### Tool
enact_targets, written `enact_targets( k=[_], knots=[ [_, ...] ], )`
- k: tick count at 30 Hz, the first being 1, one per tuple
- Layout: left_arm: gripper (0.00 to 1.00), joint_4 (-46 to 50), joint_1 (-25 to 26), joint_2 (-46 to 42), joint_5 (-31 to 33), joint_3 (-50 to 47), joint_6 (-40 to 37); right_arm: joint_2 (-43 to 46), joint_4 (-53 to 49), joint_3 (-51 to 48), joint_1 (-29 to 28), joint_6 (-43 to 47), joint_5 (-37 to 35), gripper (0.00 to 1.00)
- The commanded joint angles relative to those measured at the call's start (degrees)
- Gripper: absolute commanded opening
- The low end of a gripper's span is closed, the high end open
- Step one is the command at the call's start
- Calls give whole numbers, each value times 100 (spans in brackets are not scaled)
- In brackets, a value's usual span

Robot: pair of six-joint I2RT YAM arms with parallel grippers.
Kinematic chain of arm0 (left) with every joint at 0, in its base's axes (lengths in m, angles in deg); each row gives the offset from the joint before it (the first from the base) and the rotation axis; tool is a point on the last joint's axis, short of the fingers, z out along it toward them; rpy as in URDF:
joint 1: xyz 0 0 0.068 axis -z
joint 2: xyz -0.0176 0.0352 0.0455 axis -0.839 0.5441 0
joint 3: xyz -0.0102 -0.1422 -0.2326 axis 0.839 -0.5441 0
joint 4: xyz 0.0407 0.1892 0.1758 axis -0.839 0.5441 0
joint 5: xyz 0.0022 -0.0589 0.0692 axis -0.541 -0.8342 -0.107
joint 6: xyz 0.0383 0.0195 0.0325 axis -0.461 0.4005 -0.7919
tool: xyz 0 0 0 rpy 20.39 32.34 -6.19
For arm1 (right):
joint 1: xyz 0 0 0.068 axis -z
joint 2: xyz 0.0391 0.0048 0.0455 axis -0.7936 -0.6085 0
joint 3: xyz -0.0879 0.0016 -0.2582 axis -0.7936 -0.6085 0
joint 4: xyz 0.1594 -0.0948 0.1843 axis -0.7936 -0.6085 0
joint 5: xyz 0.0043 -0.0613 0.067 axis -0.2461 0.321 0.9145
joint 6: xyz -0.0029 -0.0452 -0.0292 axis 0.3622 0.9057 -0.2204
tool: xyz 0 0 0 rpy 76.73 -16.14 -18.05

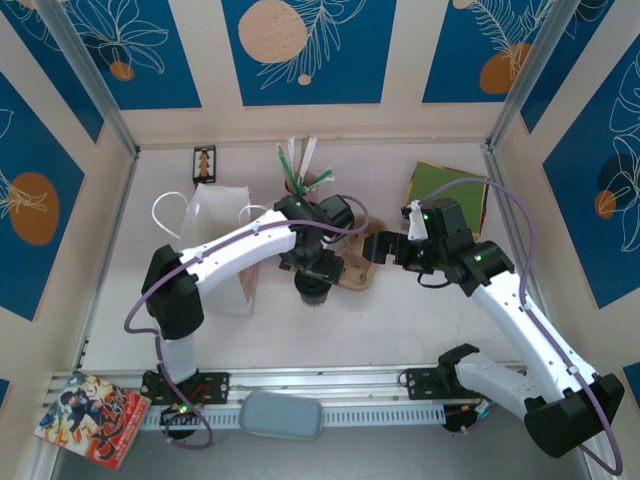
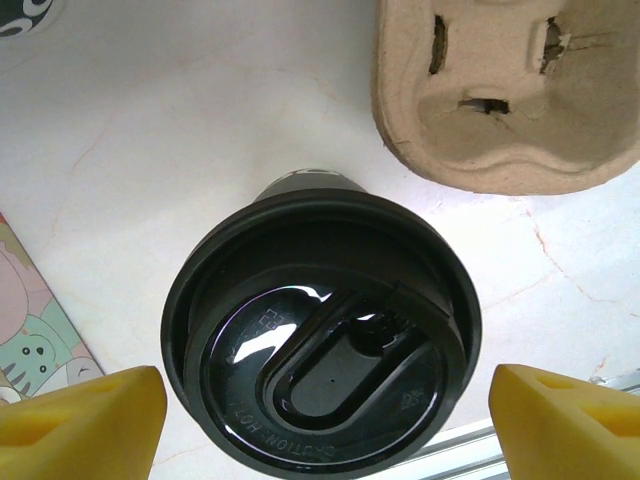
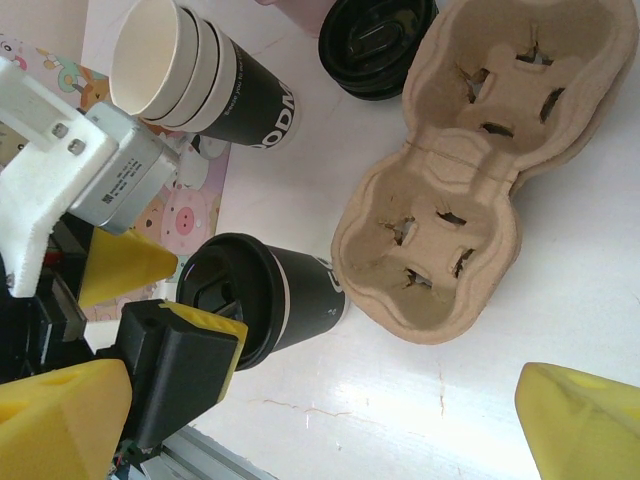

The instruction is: Pack the takeout coffee

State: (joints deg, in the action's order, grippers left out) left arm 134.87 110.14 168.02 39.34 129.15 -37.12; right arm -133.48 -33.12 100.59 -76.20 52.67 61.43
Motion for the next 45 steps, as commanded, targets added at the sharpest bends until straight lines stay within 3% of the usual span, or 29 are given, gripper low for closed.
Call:
enact_targets(
  k=[1, 45],
  knots=[
    [84, 207, 51, 119, 51, 167, -82, -2, 51, -55, -60, -78, -49, 99],
    [80, 76, 60, 290, 85, -90, -115, 18, 51, -54, -119, -65, 3, 99]
  ],
)
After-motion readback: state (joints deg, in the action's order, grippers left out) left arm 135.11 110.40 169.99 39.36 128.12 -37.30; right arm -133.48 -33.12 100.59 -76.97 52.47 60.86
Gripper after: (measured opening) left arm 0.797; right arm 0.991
